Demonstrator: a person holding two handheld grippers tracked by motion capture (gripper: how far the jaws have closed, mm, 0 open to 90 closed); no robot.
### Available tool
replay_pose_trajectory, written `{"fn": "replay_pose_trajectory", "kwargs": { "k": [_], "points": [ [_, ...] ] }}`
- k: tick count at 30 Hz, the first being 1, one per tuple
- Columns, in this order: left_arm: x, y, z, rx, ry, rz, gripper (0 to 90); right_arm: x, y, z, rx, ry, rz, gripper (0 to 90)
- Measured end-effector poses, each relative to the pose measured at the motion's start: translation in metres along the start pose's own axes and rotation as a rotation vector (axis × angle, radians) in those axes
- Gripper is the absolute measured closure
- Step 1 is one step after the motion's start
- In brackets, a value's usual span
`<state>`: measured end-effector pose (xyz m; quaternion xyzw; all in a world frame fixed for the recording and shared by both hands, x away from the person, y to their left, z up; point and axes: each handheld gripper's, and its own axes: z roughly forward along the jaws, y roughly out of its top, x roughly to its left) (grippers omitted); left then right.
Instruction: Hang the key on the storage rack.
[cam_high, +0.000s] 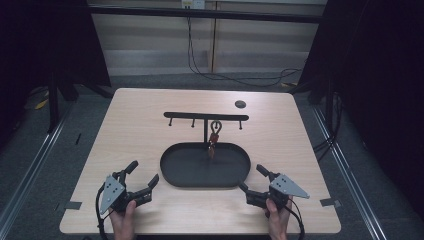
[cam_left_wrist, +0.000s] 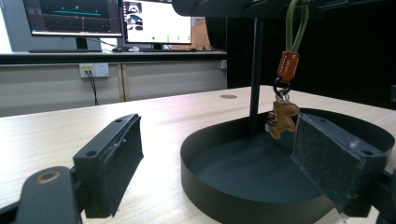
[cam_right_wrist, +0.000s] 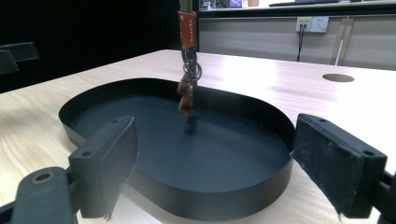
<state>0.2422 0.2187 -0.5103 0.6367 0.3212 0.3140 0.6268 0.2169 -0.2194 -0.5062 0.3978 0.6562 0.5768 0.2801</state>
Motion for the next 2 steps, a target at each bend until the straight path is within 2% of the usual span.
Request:
{"fn": "replay_pose_trajectory", "kwargs": {
  "k": [2],
  "points": [
    [0.0000, 0.0000, -0.0001, 0.000, 0.000, 0.000, 15.9, -0.0006, -0.0005, -0.0011, -0.016, -0.013, 0.009, 13.5]
  ]
}}
